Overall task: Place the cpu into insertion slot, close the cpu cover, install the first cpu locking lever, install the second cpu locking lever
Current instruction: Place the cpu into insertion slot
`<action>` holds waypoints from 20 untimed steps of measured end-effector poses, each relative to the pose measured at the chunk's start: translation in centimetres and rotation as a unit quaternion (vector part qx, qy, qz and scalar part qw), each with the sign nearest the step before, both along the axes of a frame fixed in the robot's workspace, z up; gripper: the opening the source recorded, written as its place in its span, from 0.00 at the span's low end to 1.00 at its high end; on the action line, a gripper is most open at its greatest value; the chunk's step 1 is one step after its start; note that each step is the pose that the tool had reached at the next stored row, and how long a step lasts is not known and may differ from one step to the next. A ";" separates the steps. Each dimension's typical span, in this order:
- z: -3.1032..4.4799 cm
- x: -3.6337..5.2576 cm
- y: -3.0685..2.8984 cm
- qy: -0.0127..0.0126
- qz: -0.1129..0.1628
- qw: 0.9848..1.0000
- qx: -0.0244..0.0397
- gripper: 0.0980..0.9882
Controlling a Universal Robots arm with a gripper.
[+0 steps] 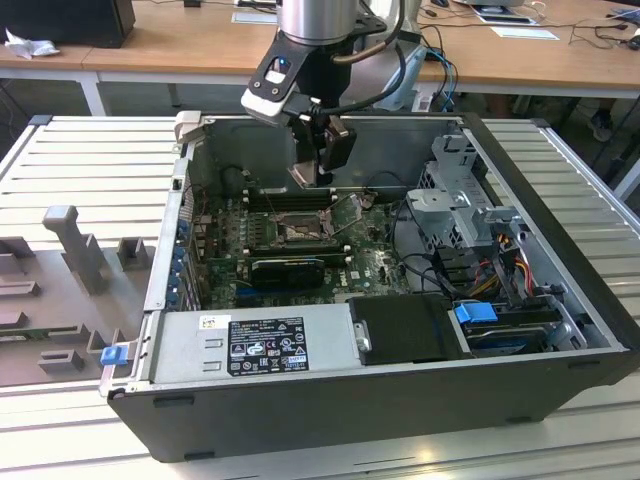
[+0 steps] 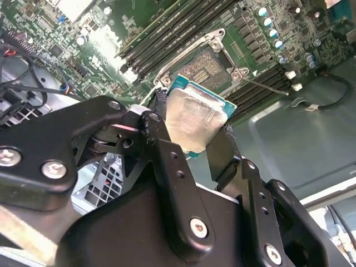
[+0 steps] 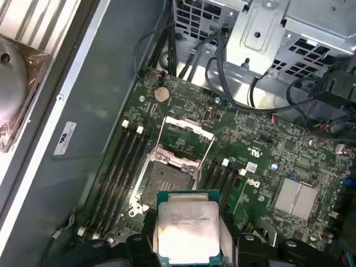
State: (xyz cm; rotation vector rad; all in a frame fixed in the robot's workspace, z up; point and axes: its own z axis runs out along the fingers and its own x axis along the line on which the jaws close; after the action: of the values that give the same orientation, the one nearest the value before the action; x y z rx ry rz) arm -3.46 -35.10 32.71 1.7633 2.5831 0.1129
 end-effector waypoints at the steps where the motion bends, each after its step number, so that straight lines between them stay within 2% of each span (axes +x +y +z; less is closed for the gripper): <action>1: -0.13 0.00 0.00 0.001 -0.003 1.000 0.000 0.48; 4: -0.35 0.00 0.00 0.003 -0.006 1.000 0.000 0.48; 9: -0.74 0.00 0.00 0.003 -0.032 0.999 0.000 0.48; 13: -1.08 0.00 0.00 0.004 -0.064 0.998 0.000 0.48; 15: -1.31 -0.01 0.00 0.006 -0.078 0.997 0.000 0.48; 20: -1.93 0.00 0.00 0.014 -0.114 0.993 0.000 0.48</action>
State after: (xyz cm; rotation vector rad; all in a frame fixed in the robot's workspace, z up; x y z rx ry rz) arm -3.46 -35.10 30.78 2.0570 2.3758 0.0850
